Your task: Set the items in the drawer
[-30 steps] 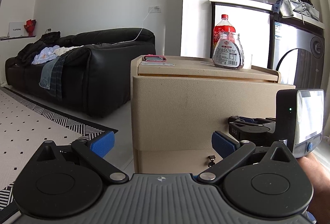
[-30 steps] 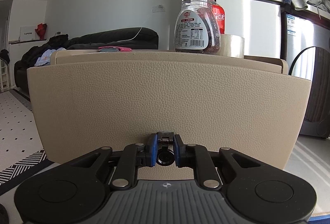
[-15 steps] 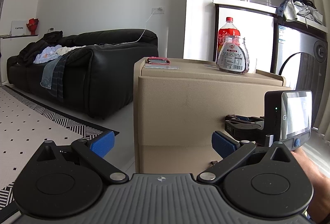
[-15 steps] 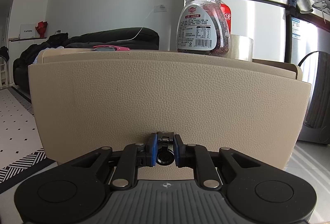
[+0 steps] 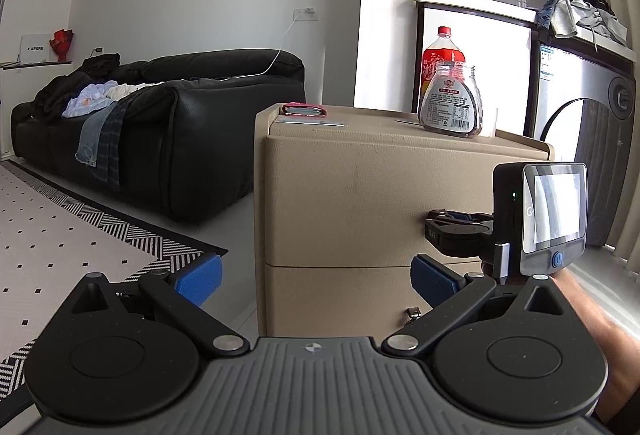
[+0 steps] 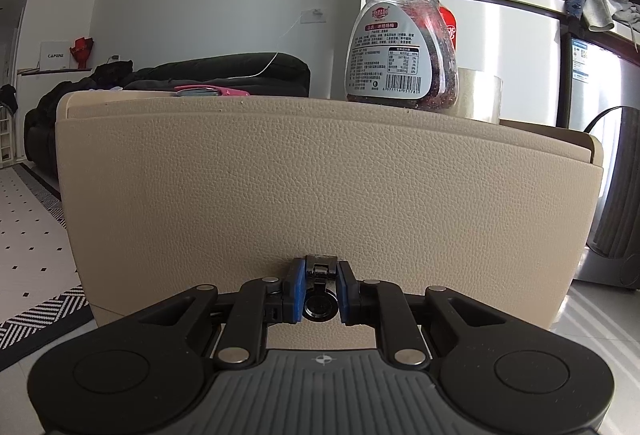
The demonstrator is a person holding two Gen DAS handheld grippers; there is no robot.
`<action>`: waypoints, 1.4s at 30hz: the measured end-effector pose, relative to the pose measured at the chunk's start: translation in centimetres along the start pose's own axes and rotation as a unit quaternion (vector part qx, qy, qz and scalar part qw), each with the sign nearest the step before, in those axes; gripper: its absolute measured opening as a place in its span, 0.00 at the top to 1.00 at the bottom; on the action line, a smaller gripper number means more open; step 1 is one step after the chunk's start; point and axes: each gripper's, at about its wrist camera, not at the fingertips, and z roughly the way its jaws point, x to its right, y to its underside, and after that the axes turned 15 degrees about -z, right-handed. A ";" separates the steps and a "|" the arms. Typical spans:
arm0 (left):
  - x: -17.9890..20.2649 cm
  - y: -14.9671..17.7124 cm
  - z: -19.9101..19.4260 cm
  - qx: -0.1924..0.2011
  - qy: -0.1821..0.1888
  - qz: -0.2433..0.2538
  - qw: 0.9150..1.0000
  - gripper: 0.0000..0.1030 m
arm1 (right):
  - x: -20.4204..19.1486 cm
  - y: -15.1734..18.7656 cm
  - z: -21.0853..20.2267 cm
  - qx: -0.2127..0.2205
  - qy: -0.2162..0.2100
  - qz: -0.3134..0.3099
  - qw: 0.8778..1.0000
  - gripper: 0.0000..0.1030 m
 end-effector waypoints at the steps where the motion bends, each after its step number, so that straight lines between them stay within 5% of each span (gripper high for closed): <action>1: 0.0 0.0 0.0 0.000 0.000 0.000 1.000 0.00 | 0.1 0.0 0.0 -0.001 -0.001 0.001 1.000 0.82; 12: 0.0 -0.1 -0.1 0.003 0.000 -0.003 1.000 0.00 | 0.1 -0.4 -0.9 -0.003 0.000 -0.007 1.000 0.80; 18: 0.0 0.0 -0.3 0.010 -0.001 -0.007 1.000 0.00 | 0.4 -0.5 -1.8 -0.001 -0.004 -0.010 1.000 0.62; 42: 2.3 0.8 0.2 -0.002 0.015 0.011 1.000 0.00 | 4.5 1.9 -12.1 0.026 0.000 0.018 0.999 0.31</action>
